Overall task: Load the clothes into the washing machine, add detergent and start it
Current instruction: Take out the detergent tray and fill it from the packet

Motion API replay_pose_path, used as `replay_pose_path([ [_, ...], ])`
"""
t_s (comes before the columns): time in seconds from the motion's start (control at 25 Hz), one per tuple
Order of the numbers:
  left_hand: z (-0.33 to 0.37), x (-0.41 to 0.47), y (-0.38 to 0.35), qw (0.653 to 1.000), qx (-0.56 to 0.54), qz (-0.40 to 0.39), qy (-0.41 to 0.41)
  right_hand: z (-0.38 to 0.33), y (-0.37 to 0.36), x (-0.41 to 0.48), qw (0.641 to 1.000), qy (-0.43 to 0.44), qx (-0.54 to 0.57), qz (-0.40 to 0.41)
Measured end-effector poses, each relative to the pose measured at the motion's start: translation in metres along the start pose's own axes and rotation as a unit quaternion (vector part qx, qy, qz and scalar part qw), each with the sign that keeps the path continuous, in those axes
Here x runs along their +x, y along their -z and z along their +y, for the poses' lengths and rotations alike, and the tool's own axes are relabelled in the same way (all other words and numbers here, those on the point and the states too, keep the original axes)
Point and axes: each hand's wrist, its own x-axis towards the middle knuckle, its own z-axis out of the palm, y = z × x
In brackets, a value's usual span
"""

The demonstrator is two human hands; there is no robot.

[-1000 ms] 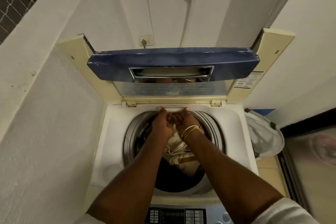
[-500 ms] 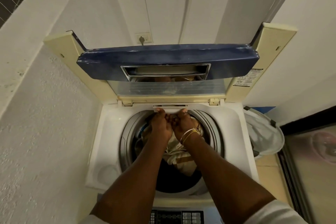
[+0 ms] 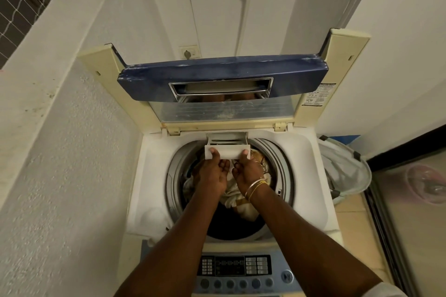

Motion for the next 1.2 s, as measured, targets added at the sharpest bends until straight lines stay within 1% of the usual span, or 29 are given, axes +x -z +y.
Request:
replay_pose_path([
  [0.04,0.0,-0.004,0.001,1.0,-0.008,0.002,0.001,0.015,0.003,0.012,1.0,0.005,-0.022,-0.002],
  [0.08,-0.001,-0.005,0.003,1.0,-0.01,-0.004,0.011,0.014,0.003,0.005,0.997,0.012,-0.069,0.007],
  [0.16,-0.005,-0.009,0.008,1.0,-0.009,-0.027,0.012,0.014,0.001,-0.006,0.993,0.025,-0.11,0.033],
  [0.28,-0.012,-0.006,0.021,0.999,0.01,-0.028,0.014,0.021,0.013,-0.008,0.987,0.05,-0.154,0.022],
  [0.36,-0.011,-0.01,0.029,0.999,0.034,-0.024,0.016,0.028,0.017,-0.01,0.976,0.075,-0.204,0.024],
  [0.48,-0.009,-0.009,0.046,0.997,0.068,-0.038,0.007,0.03,0.017,-0.022,0.955,0.138,-0.261,0.011],
  [0.64,0.009,-0.023,0.061,0.986,0.135,-0.077,-0.055,0.027,0.004,-0.04,0.941,0.176,-0.288,-0.003],
  [0.72,0.021,-0.035,0.064,0.985,0.126,-0.098,-0.073,0.026,-0.001,-0.047,0.933,0.195,-0.302,-0.013],
  [0.8,0.033,-0.05,0.064,0.984,0.12,-0.1,-0.091,0.025,-0.004,-0.056,0.924,0.219,-0.312,-0.026],
  [0.88,0.043,-0.061,0.067,0.981,0.111,-0.101,-0.125,0.023,-0.003,-0.064,0.915,0.231,-0.327,-0.047],
  [0.96,0.051,-0.079,0.07,0.976,0.099,-0.104,-0.162,0.021,-0.005,-0.074,0.897,0.252,-0.356,-0.071],
  [1.08,0.059,-0.11,0.074,0.969,0.094,-0.09,-0.211,0.013,-0.013,-0.106,0.874,0.278,-0.38,-0.118],
  [1.2,0.066,-0.141,0.081,0.962,0.087,-0.037,-0.256,0.002,-0.034,-0.138,0.86,0.283,-0.39,-0.169],
])
